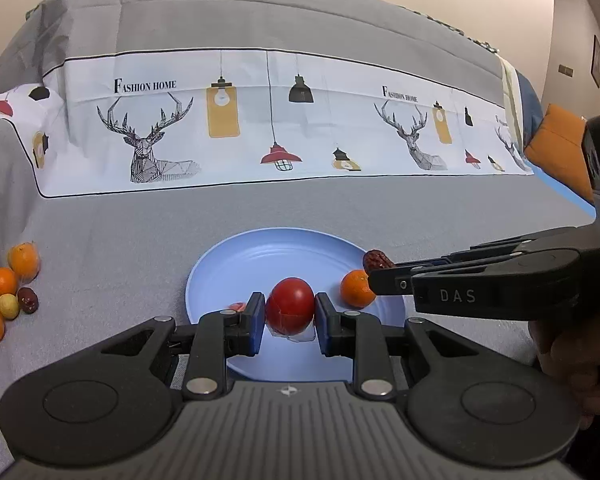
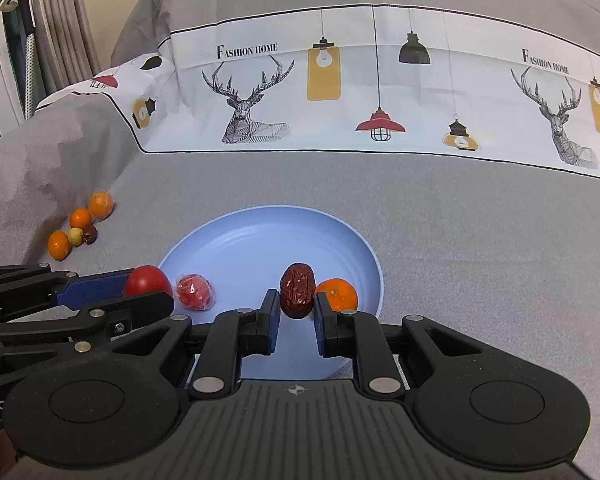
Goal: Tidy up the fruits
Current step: 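Hold the tomato and the date above the blue plate with both grippers, then open both grippers to drop the tomato and date onto the plate, then move the left gripper to the fruit pile and grasp a large orange, then grasp a date with the right gripper while the left lifts the orange, then carry the orange with the left gripper while the right holds the date over the plate, then open both grippers to drop the orange and date onto the plate, then move both grippers back to the fruit pile and grasp a mandarin with the left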
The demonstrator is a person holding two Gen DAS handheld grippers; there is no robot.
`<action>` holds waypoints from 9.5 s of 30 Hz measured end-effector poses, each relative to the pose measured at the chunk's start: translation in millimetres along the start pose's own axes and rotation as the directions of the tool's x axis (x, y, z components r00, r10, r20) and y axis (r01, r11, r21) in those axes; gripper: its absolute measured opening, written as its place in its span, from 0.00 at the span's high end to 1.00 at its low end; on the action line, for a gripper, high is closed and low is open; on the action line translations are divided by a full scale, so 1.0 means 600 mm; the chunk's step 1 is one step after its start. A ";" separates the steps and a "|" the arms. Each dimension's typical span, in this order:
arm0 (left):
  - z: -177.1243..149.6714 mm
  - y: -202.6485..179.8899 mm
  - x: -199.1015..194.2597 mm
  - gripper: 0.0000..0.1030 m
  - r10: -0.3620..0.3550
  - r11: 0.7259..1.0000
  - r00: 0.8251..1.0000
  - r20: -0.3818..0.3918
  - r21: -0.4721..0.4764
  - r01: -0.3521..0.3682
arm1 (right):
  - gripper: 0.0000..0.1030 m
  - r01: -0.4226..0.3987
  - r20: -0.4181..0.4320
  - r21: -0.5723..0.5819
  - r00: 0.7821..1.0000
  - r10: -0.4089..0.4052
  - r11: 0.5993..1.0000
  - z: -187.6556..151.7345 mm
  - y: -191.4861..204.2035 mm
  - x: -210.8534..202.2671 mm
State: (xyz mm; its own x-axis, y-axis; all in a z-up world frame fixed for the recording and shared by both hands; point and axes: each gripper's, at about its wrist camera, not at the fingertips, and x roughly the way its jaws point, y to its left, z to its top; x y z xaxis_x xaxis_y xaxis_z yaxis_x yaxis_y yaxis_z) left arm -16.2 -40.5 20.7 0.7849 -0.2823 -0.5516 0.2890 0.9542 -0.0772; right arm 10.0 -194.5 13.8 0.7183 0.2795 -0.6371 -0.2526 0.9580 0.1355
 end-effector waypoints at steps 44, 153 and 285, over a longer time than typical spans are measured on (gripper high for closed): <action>0.002 -0.003 0.000 0.53 0.036 0.999 0.999 0.031 -0.011 -0.036 | 0.59 0.025 -0.002 0.019 1.000 -0.025 0.999 0.002 0.000 0.000; 0.017 0.342 -0.003 0.67 0.170 0.855 0.864 -0.473 -0.366 -0.369 | 0.82 -0.224 -0.153 -0.031 0.964 0.217 0.974 0.140 0.267 0.224; 0.057 0.312 0.008 0.76 0.529 0.848 0.836 -0.150 0.057 -0.526 | 0.75 -0.146 0.048 -0.016 0.988 0.146 0.989 0.024 0.001 0.005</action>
State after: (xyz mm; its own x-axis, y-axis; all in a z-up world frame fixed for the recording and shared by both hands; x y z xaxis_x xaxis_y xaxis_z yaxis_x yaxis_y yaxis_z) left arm 60.3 133.2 31.9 0.7264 0.2833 -0.6262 -0.1367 0.9524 0.2723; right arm 21.2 -192.0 22.7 0.7039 0.4192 -0.5734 -0.3648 0.9060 0.2146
